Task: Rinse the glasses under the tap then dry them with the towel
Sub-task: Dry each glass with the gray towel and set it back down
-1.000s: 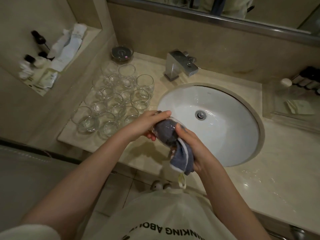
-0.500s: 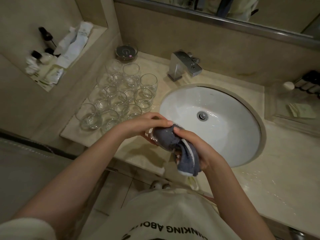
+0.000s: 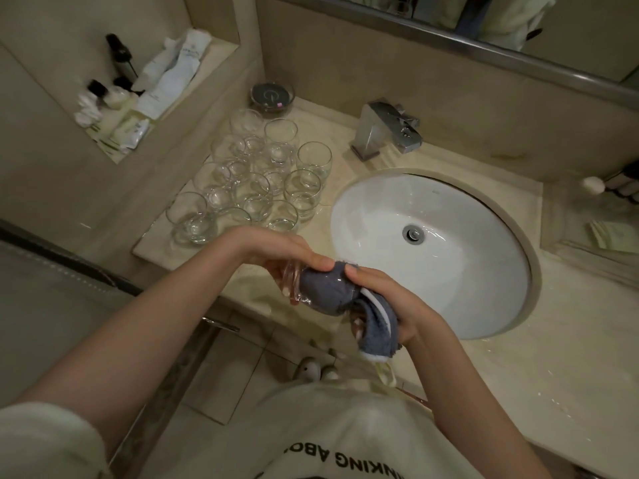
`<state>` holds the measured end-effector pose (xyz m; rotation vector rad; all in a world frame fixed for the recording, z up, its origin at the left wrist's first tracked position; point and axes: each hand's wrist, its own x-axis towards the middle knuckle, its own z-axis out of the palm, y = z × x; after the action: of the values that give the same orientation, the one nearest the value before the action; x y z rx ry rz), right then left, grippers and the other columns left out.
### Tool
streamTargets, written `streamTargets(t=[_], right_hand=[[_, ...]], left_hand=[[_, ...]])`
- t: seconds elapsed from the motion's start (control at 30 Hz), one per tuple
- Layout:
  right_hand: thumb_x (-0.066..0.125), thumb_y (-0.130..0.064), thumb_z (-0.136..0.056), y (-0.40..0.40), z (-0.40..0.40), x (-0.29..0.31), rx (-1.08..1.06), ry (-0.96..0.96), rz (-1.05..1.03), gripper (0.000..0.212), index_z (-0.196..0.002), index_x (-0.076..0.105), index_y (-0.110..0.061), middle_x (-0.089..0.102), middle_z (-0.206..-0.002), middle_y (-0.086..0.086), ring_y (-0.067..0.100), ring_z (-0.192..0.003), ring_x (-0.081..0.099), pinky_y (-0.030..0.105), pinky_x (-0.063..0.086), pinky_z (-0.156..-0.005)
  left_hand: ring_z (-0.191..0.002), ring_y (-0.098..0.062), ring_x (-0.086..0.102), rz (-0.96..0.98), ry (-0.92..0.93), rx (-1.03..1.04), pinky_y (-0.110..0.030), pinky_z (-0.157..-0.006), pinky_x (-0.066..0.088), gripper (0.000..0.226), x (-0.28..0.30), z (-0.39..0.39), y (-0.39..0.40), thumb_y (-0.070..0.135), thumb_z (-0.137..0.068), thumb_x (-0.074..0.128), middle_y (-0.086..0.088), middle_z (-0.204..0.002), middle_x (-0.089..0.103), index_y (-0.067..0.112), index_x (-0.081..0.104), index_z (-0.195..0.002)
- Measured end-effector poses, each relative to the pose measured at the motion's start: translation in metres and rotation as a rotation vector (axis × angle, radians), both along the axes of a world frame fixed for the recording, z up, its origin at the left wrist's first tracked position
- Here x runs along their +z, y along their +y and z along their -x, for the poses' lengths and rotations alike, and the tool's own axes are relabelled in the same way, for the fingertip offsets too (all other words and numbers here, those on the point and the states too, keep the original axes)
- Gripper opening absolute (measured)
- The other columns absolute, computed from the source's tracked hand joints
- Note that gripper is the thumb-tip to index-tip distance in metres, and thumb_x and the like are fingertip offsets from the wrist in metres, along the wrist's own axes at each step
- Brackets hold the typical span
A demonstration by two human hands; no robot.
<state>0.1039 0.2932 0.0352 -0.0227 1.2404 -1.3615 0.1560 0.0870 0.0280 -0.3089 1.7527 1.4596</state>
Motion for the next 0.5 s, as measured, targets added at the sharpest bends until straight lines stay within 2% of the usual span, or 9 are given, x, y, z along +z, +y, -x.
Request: streamTargets(t=[0.07, 0.13, 0.27, 0.37, 0.43, 0.5], right_hand=[[0.047, -0.025, -0.096, 0.002, -0.001, 0.001, -0.028, -0.07, -0.028, 0.027, -0.097, 0.059, -0.001, 0.069, -0.063, 0.01, 0.013, -0.052, 0.067, 0.019, 0.051, -0.046], [0.041, -0.027, -0.102, 0.005, -0.001, 0.003, -0.073, -0.126, -0.066, 0.033, -0.089, 0.058, -0.002, 0.063, -0.049, 0.007, 0.012, -0.039, 0.061, 0.017, 0.044, -0.036], [0.042, -0.028, -0.1, 0.006, -0.004, 0.002, -0.121, -0.174, -0.079, 0.034, -0.089, 0.06, -0.001, 0.064, -0.052, 0.009, 0.013, -0.039, 0.061, 0.018, 0.045, -0.036], [0.041, -0.03, -0.101, 0.006, -0.007, 0.0, -0.131, -0.207, -0.071, 0.037, -0.089, 0.06, -0.001, 0.063, -0.05, 0.009, 0.013, -0.037, 0.06, 0.018, 0.044, -0.034], [0.04, -0.031, -0.102, 0.005, -0.008, -0.002, -0.141, -0.207, -0.065, 0.038, -0.088, 0.06, -0.002, 0.063, -0.05, 0.008, 0.012, -0.037, 0.059, 0.017, 0.043, -0.034], [0.042, -0.03, -0.101, 0.002, -0.01, -0.006, -0.167, -0.198, -0.071, 0.036, -0.091, 0.061, -0.001, 0.065, -0.055, 0.008, 0.012, -0.04, 0.061, 0.017, 0.044, -0.036]], left_hand=[[-0.06, -0.016, 0.068, -0.037, 0.022, 0.023, -0.02, -0.053, 0.052, 0.099, -0.005, -0.007, 0.0, 0.082, -0.03, 0.079, -0.009, -0.076, 0.072, 0.006, 0.069, -0.094], [-0.059, -0.014, 0.067, -0.069, 0.051, 0.065, -0.018, -0.052, 0.051, 0.094, -0.011, -0.015, 0.002, 0.08, -0.031, 0.08, -0.005, -0.075, 0.072, 0.009, 0.067, -0.09], [-0.067, -0.016, 0.066, -0.097, 0.121, 0.166, -0.018, -0.053, 0.051, 0.101, -0.021, -0.029, 0.005, 0.078, -0.034, 0.082, -0.011, -0.091, 0.07, 0.005, 0.066, -0.101], [-0.07, -0.016, 0.066, -0.113, 0.173, 0.27, -0.021, -0.055, 0.053, 0.097, -0.03, -0.044, 0.006, 0.075, -0.038, 0.083, -0.002, -0.087, 0.074, 0.006, 0.065, -0.104], [-0.08, -0.024, 0.067, -0.108, 0.199, 0.363, -0.032, -0.07, 0.057, 0.095, -0.04, -0.055, 0.009, 0.071, -0.041, 0.085, -0.004, -0.09, 0.075, 0.006, 0.066, -0.108], [-0.09, -0.027, 0.067, -0.105, 0.213, 0.458, -0.044, -0.086, 0.052, 0.095, -0.051, -0.066, 0.013, 0.068, -0.041, 0.087, -0.006, -0.096, 0.075, 0.009, 0.065, -0.112]])
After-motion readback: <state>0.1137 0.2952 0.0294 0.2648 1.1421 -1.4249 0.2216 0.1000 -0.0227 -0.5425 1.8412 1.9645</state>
